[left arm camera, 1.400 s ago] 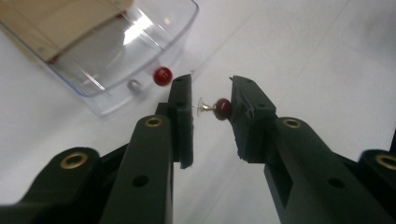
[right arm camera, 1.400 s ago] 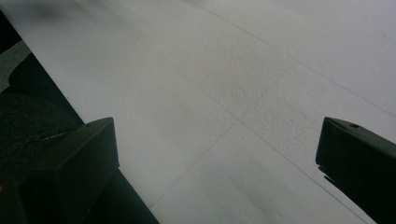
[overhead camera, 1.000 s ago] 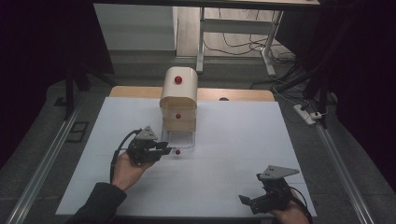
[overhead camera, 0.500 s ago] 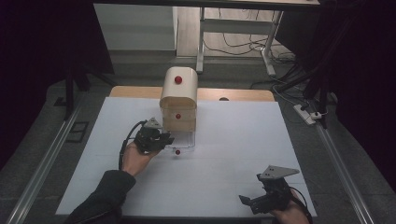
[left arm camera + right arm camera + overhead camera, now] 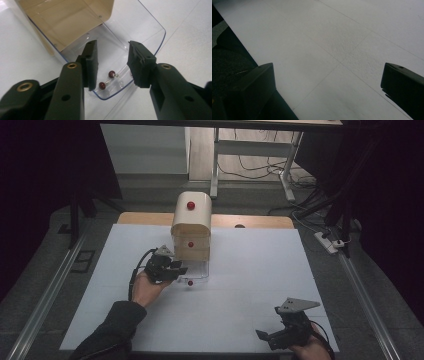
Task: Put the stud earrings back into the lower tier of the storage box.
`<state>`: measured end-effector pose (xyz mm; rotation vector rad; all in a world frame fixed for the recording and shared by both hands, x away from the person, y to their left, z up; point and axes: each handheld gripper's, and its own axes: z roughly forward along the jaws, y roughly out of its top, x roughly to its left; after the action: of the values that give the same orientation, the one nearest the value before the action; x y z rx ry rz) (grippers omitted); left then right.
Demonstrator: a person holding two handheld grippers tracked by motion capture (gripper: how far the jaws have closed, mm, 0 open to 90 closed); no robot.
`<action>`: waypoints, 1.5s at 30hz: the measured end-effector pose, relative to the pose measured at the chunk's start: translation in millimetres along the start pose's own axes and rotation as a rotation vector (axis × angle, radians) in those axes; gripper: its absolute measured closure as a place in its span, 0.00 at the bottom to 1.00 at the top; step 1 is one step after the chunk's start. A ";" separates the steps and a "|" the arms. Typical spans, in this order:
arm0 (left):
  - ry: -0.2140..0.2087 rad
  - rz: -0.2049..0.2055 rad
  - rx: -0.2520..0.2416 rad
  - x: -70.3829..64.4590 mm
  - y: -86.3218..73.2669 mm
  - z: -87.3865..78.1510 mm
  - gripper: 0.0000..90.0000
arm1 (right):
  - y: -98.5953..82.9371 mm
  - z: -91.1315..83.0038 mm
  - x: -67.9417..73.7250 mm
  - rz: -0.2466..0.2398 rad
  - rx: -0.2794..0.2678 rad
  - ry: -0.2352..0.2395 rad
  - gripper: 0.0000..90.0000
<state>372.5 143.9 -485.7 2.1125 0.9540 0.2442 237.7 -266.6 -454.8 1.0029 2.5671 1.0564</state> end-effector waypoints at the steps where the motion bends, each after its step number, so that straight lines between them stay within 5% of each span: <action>1: -0.001 0.002 -0.002 -0.6 0.4 -0.3 0.64 | -0.1 0.0 0.0 0.000 0.000 -0.001 0.00; 12: -0.009 0.025 -0.021 -10.7 1.5 -10.3 0.52 | -0.5 -1.0 -0.1 -0.003 -0.007 0.005 0.00; 30: -0.029 -0.006 -0.027 -15.4 -5.8 -18.6 0.25 | -0.7 -1.5 -1.4 0.007 -0.014 0.010 0.00; 45: -0.078 -0.026 -0.070 -25.0 -10.1 -31.3 0.13 | -0.4 -1.2 -0.6 0.006 -0.012 0.008 0.00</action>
<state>335.2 148.7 -468.7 2.0299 0.9140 0.1778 237.5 -267.8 -454.2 1.0060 2.5627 1.0778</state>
